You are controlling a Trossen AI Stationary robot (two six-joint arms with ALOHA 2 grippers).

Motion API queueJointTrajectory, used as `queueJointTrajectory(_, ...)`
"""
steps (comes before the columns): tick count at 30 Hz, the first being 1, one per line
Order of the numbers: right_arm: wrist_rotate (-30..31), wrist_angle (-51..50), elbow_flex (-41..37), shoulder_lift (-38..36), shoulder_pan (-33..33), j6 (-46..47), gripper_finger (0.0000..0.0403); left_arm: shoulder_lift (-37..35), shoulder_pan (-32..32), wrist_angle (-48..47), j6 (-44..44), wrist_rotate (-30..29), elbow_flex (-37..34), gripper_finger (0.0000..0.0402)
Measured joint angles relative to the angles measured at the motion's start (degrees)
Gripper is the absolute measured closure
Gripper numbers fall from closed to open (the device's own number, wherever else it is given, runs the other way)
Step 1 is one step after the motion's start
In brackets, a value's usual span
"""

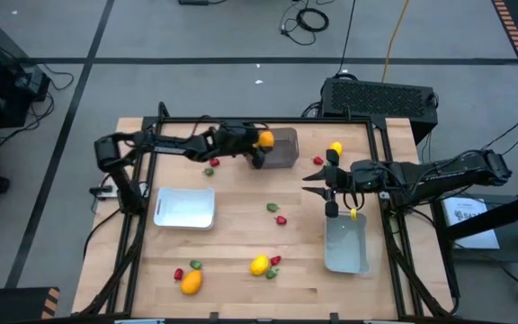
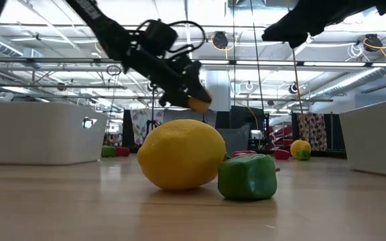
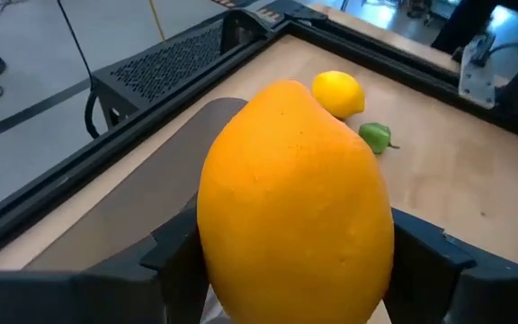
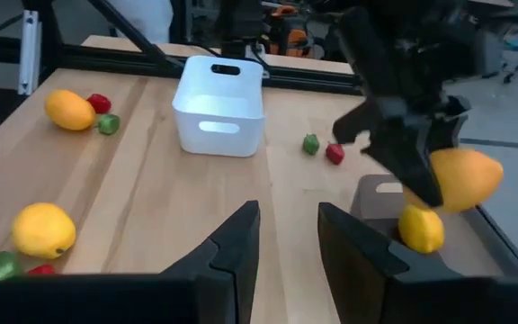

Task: Sort produce into baskets
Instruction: Put the yellow lemon into the black bin

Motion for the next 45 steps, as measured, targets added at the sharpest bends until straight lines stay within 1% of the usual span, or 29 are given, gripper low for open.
queueJointTrajectory(4,-0.1,-0.49,0.02,0.0,-0.26,0.0,0.0296,3.31,-0.04,-3.41,2.6,-0.45,4.99,0.0146)
queueJointTrajectory(9,-0.23,-1.66,0.02,0.0,-0.24,0.28,0.0296,5.6,0.0,-6.81,3.56,-0.73,7.97,0.0146)
queueJointTrajectory(13,-0.23,-2.47,0.02,0.0,-0.24,0.8,0.0296,5.77,-0.13,-9.53,5.61,-1.56,8.26,0.014)
queueJointTrajectory(22,-0.25,-2.65,0.02,0.0,-0.24,1.98,0.0296,5.75,-0.11,-10.36,5.49,-1.8,8.32,0.0095)
queueJointTrajectory(29,-0.27,-2.64,0.02,0.0,-0.24,2.01,0.0296,5.68,-0.11,-11.35,5.91,-0.73,8.85,0.0088)
queueJointTrajectory(31,-0.27,-2.64,0.02,0.0,-0.24,2.01,0.0296,5.04,-0.11,-16.41,7.11,-0.68,10.95,0.0088)
queueJointTrajectory(33,-0.26,-2.61,0.02,0.0,-0.24,2.01,0.0296,4.61,-0.11,-23.02,8.57,-0.63,14.99,0.0089)
queueJointTrajectory(35,-0.26,-2.56,0.02,0.0,-0.24,2.71,0.0296,3.65,-0.28,-32.08,9.48,-0.51,19.09,0.0089)
queueJointTrajectory(37,-0.27,-2.34,0.02,0.0,-0.24,4.57,0.0296,3.33,-1.18,-38.16,10.54,-0.51,23.49,0.0089)
queueJointTrajectory(39,-0.27,-2.07,0.02,0.0,-0.22,5.96,0.0296,2.22,-2.7,-46.13,11.4,-0.45,26.35,0.0089)
queueJointTrajectory(41,-0.3,-1.84,0.02,0.0,-0.23,6.72,0.0296,1.36,-5.0,-49.23,11.42,-0.35,28.3,0.0089)
queueJointTrajectory(43,-0.35,-1.79,0.02,-0.01,-0.07,6.91,0.0296,-0.2,-7.76,-54.81,10.92,-0.28,28.29,0.0089)
queueJointTrajectory(45,-0.63,-1.77,0.02,0.0,0.0,8.31,0.0296,-1.39,-11.18,-57.98,9.38,0.2,28.29,0.0089)
